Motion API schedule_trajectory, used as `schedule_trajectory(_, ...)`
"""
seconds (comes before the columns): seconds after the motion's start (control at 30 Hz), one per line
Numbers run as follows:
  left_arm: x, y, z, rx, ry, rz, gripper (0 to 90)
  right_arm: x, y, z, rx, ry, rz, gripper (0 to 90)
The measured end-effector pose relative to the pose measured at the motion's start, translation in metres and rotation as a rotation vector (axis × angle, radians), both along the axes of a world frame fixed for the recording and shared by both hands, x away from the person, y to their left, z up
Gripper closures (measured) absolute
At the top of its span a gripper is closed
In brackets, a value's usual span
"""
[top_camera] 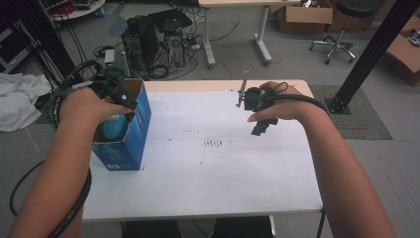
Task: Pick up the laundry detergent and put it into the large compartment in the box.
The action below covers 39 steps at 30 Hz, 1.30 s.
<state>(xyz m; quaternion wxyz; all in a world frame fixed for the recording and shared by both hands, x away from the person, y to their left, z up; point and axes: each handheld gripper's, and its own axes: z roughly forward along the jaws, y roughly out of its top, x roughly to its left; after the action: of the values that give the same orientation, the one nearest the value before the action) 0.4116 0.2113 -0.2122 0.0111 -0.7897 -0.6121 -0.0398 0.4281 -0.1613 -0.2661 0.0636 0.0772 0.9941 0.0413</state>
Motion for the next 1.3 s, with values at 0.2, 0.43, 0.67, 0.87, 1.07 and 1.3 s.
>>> schedule_trajectory(0.2, -0.007, -0.011, 0.018, 0.029, -0.042, -0.052, 7.8, 0.000, 0.000, 0.001, -0.009, 0.001, 0.001, 15.9)
schedule_trajectory(0.43, -0.014, -0.025, 0.031, 0.058, -0.054, -0.118, 3.3, -0.001, 0.002, 0.002, -0.013, 0.000, 0.005, 15.9)
schedule_trajectory(0.67, -0.020, -0.045, 0.032, 0.054, -0.047, -0.211, 1.4, -0.002, 0.003, 0.002, -0.020, 0.002, 0.005, 15.9)
schedule_trajectory(0.87, -0.025, -0.063, 0.028, 0.035, -0.036, -0.299, 0.1, -0.003, 0.003, 0.002, -0.024, 0.005, 0.007, 15.9)
schedule_trajectory(1.07, -0.033, -0.086, 0.021, -0.031, -0.033, -0.442, 0.1, -0.003, 0.001, 0.002, -0.025, 0.010, 0.009, 15.9)
schedule_trajectory(1.3, -0.047, -0.116, 0.008, -0.053, 0.013, -0.635, 0.1, -0.003, 0.003, 0.000, -0.033, 0.015, 0.013, 15.9)
